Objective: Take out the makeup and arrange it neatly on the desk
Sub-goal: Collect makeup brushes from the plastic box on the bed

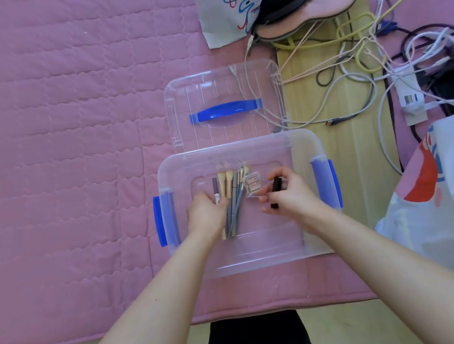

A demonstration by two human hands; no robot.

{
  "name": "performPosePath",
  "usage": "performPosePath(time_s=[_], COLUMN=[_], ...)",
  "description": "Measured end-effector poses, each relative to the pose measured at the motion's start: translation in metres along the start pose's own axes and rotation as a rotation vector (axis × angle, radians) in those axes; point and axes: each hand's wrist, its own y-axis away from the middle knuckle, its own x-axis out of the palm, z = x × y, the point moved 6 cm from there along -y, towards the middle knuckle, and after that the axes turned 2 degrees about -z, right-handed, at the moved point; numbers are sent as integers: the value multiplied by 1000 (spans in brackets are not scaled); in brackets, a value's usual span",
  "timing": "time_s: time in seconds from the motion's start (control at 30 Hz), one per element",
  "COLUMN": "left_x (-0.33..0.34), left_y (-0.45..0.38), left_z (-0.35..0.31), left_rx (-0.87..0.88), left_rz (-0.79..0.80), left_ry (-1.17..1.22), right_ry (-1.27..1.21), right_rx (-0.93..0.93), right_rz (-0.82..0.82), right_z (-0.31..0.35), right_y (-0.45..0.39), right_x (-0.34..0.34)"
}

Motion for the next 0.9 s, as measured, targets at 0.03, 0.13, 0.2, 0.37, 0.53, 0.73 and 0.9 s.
performPosePath(time_s=[0.03, 0.13, 0.2, 0.37, 0.53, 0.73, 0.9], left_x=[2, 9, 12, 15, 13, 10, 13], left_y=[0, 4, 4, 5, -4, -11, -15], left_z=[1, 3, 3, 4, 9, 13, 15], left_rx=[-10, -51, -48, -92, -103, -90, -54], left_rz=[19, 86, 93, 62, -38, -87, -74], left_ry=[54, 141, 158, 203, 96, -30, -73], right_ry=[-131, -419, -395, 127, 604, 975, 1113], right_rx=[27, 119, 190, 161, -101, -112, -200], right_rz=[31, 116, 117, 65, 20, -143, -248], right_z=[2, -2, -6, -20, -15, -12, -7], right_y=[4, 8, 7, -13, -29, -22, -19], right_x=[4, 16, 22, 35, 55, 65, 62])
